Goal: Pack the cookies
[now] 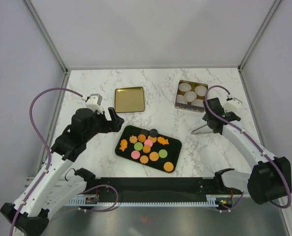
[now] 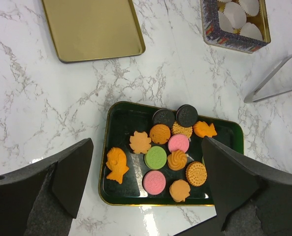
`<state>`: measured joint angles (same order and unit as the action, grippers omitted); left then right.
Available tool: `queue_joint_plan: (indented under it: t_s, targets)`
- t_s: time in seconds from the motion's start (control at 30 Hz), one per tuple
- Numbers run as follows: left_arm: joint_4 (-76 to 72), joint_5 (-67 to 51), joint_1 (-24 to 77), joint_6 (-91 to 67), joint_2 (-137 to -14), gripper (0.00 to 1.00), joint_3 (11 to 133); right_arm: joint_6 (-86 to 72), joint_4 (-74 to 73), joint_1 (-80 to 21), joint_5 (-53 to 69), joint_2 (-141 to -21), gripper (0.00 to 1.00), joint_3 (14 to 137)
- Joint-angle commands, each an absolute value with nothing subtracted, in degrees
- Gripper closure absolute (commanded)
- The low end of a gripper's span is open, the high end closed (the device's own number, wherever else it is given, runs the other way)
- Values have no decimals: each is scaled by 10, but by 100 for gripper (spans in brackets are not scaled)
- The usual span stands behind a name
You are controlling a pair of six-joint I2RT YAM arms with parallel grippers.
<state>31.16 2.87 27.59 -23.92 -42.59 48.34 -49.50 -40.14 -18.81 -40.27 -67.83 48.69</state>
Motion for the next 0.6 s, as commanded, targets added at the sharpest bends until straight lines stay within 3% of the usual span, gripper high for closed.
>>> queue_joint_plan:
  t_s: [0.0,0.33,0.57]
  targets:
    - [303,26,275,-244,-425,0,486,-524,-430,-124,-352,-708,2,516]
    - [307,33,275,-243,-426,0,486,-600,-431,-87,-317,-833,2,551]
    - [310,41,274,-243,-425,0,488,-667,-399,-85,-282,-834,2,534]
